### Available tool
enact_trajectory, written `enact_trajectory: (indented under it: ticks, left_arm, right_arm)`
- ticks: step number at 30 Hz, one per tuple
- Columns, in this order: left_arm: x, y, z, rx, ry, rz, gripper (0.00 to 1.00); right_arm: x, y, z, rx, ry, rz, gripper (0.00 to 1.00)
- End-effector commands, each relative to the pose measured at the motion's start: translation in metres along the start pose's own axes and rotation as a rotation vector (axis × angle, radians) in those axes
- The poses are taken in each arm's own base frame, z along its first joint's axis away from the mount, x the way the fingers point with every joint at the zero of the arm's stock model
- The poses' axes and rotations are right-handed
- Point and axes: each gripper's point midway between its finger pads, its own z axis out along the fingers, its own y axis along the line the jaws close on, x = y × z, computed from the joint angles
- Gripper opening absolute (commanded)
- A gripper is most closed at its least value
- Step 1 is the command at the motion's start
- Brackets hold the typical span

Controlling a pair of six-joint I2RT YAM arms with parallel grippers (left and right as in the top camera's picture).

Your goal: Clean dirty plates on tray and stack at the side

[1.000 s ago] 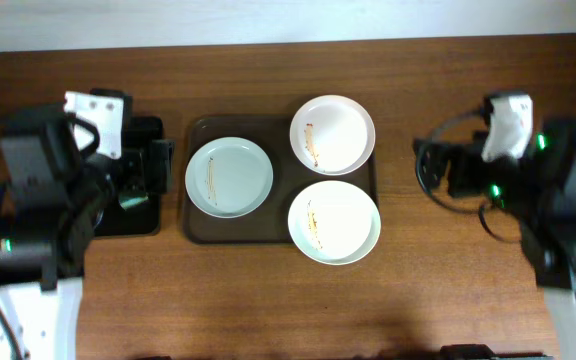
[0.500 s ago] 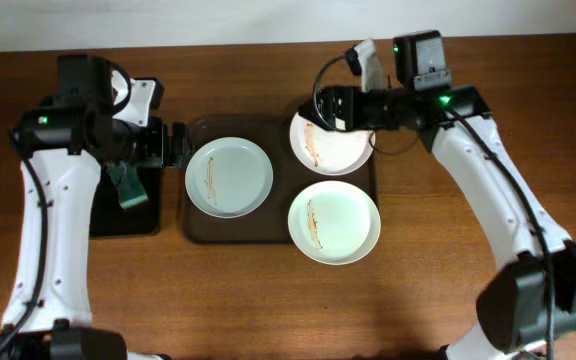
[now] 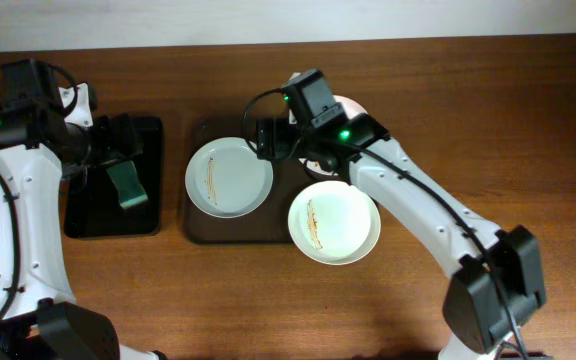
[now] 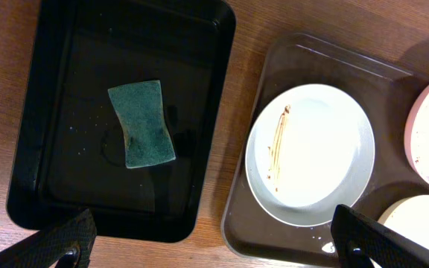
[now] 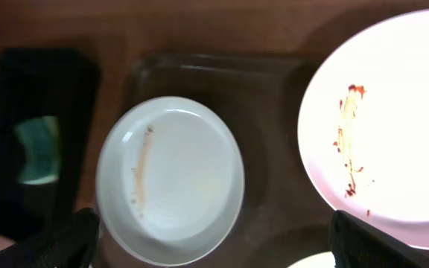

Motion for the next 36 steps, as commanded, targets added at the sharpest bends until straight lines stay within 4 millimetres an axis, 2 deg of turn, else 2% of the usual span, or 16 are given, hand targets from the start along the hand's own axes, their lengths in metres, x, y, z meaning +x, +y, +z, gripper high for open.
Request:
enact_trajectory:
  ticks: [1,3,6,11,17,19,28,30,36]
  left_arm:
    - [-0.007,0.005,-0.004,-0.037,-0.023,0.008,0.99]
    - [-0.007,0.012,-0.005,-0.078,-0.026,0.007,0.99]
    - [-0.008,0.017,-0.005,-0.104,-0.027,0.007,0.99]
    - [-0.008,0.017,-0.005,-0.103,-0.027,0.007,0.99]
    - [-0.008,0.017,-0.005,-0.103,-0.027,0.007,0.99]
    - [-0.008,0.017,-0.005,-0.103,-0.027,0.007,0.99]
    - [-0.008,0.017,-0.005,-0.104,-0.026,0.007,0.99]
    - [-0.008,0.017,-0.005,-0.103,-0.026,0.007,0.99]
    - [-0.008,0.017,-0.004,-0.104,-0.026,0.007,0.99]
  right_arm:
    - [0.009,-0.009,0.03,0.078,0.022,-0.001,0.99]
    - [0.018,-0.007,0.046,0.079,0.04,-0.013,1.0]
    - [0.027,-0.002,0.066,0.075,0.053,-0.024,0.88]
    - [0.038,-0.006,0.087,0.087,0.078,-0.004,0.8]
    - [0.053,-0.016,0.108,0.112,0.117,0.014,0.59]
    - [0.055,-0.017,0.111,0.112,0.123,0.015,0.56]
    - [0.061,-0.02,0.112,0.122,0.139,0.015,0.56]
    - [0.066,-0.023,0.114,0.13,0.149,0.033,0.43]
    - [0.08,-0.026,0.132,0.121,0.189,0.044,0.39]
